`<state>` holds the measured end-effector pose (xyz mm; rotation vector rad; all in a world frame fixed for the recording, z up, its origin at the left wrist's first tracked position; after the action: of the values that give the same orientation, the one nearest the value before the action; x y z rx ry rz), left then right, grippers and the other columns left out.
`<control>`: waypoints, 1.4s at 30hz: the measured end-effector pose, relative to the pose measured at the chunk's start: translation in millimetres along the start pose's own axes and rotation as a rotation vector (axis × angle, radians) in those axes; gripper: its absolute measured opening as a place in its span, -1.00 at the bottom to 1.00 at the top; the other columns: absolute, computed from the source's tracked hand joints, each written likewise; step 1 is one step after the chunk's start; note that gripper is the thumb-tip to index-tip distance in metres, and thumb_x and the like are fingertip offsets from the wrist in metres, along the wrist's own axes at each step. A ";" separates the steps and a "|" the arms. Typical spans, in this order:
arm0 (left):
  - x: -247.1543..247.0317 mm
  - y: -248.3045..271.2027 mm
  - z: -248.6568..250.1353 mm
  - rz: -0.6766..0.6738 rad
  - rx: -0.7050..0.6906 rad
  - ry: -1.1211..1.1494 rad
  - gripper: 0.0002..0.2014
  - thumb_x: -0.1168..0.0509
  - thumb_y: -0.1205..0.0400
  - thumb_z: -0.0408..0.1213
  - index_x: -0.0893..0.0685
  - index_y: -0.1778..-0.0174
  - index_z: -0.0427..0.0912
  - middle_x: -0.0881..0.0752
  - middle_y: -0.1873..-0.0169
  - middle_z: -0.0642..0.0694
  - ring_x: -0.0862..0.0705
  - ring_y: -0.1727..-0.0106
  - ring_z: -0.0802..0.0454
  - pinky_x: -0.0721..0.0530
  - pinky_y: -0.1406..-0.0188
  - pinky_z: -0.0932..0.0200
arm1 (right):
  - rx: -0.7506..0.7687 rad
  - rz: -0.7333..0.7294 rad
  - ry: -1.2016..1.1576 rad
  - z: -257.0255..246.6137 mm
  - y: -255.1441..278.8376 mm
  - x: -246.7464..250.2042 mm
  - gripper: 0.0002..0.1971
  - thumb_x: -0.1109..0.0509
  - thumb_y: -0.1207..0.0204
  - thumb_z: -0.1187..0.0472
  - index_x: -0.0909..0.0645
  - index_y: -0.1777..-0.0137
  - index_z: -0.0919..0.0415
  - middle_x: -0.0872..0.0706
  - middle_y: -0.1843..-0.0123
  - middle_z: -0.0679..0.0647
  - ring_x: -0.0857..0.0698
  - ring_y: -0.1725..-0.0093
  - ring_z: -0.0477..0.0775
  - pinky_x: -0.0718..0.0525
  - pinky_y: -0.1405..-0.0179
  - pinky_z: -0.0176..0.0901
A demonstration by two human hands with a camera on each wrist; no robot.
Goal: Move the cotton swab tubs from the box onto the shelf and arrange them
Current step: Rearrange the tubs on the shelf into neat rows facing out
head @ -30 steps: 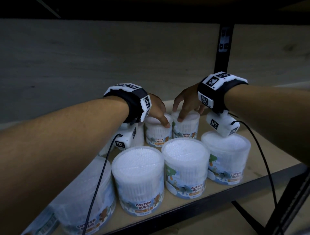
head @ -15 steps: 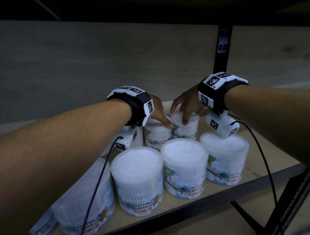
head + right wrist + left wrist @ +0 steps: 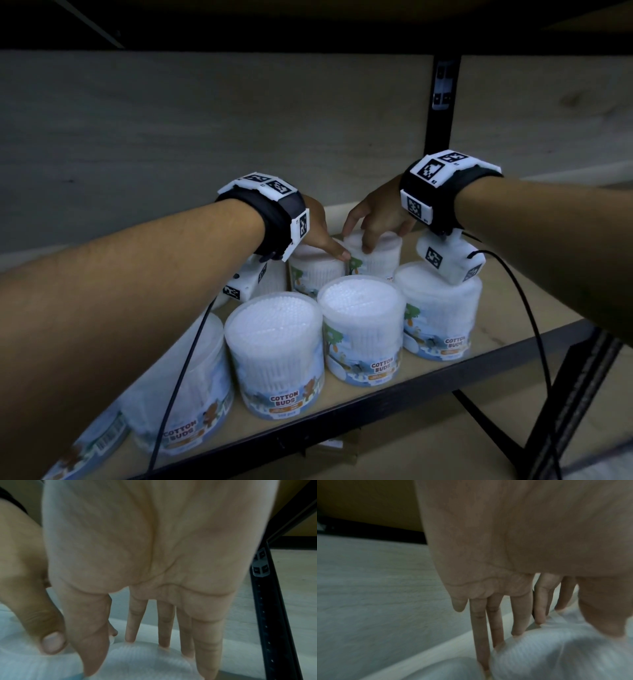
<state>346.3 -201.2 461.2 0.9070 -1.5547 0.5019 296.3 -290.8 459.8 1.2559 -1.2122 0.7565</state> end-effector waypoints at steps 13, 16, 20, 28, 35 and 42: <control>2.8 10.1 10.0 -0.034 -0.002 0.038 -0.40 -0.35 -0.48 0.32 -0.75 -0.25 -0.07 -0.76 -0.17 -0.05 -0.72 -0.17 -0.02 -0.63 -0.30 0.09 | 0.006 -0.028 -0.015 3.7 21.5 -5.2 -0.42 -0.49 -0.52 0.19 -0.47 -0.50 -0.23 -0.51 -0.50 0.00 -0.50 -0.47 0.13 -0.62 -0.37 0.10; 2.1 11.0 11.3 -0.050 0.000 0.057 -0.38 -0.38 -0.44 0.33 -0.76 -0.23 -0.08 -0.78 -0.15 -0.06 -0.74 -0.13 -0.02 -0.65 -0.30 0.06 | 0.001 -0.049 -0.013 4.9 24.0 -5.7 -0.41 -0.50 -0.51 0.17 -0.46 -0.50 -0.25 -0.50 -0.51 0.00 -0.49 -0.47 0.12 -0.62 -0.37 0.09; 1.3 14.1 12.7 -0.069 -0.008 0.071 -0.38 -0.38 -0.45 0.31 -0.75 -0.25 -0.08 -0.78 -0.15 -0.06 -0.75 -0.12 -0.02 -0.64 -0.31 0.07 | -0.004 -0.068 -0.007 5.5 25.5 -6.6 -0.39 -0.51 -0.51 0.16 -0.45 -0.51 -0.25 -0.49 -0.52 0.02 -0.49 -0.48 0.13 -0.63 -0.35 0.08; -0.4 18.3 15.7 -0.085 -0.025 0.089 -0.37 -0.39 -0.45 0.31 -0.74 -0.24 -0.12 -0.77 -0.14 -0.08 -0.73 -0.09 -0.02 -0.63 -0.32 0.07 | -0.024 -0.096 -0.016 8.4 27.7 -11.2 -0.37 -0.52 -0.51 0.17 -0.41 -0.52 -0.24 -0.47 -0.54 0.03 -0.48 -0.49 0.15 -0.60 -0.39 0.13; -1.8 26.8 20.3 -0.114 -0.045 0.088 -0.38 -0.38 -0.46 0.31 -0.74 -0.23 -0.12 -0.77 -0.11 -0.08 -0.74 0.00 -0.03 -0.65 -0.30 0.05 | -0.021 -0.101 -0.034 10.5 33.5 -14.1 -0.41 -0.52 -0.51 0.21 -0.45 -0.49 -0.20 -0.53 -0.49 0.04 -0.51 -0.47 0.15 -0.62 -0.37 0.18; -1.6 30.4 23.2 -0.108 -0.043 0.097 -0.38 -0.39 -0.46 0.31 -0.73 -0.24 -0.11 -0.76 -0.13 -0.07 -0.74 -0.06 -0.03 -0.64 -0.32 0.01 | -0.020 -0.080 -0.022 11.7 35.5 -15.1 -0.36 -0.52 -0.51 0.18 -0.42 -0.54 -0.19 -0.53 -0.48 0.04 -0.53 -0.44 0.17 -0.64 -0.35 0.17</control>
<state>308.0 -200.0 460.3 0.9151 -1.4159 0.4270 256.3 -291.8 454.3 1.2910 -1.1773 0.6723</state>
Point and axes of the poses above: each hand's wrist, its own y-axis away from the middle knuckle, its own x-axis out of the back of the hand, z = x × y, the point moved 10 cm from there along -y, towards the middle knuckle
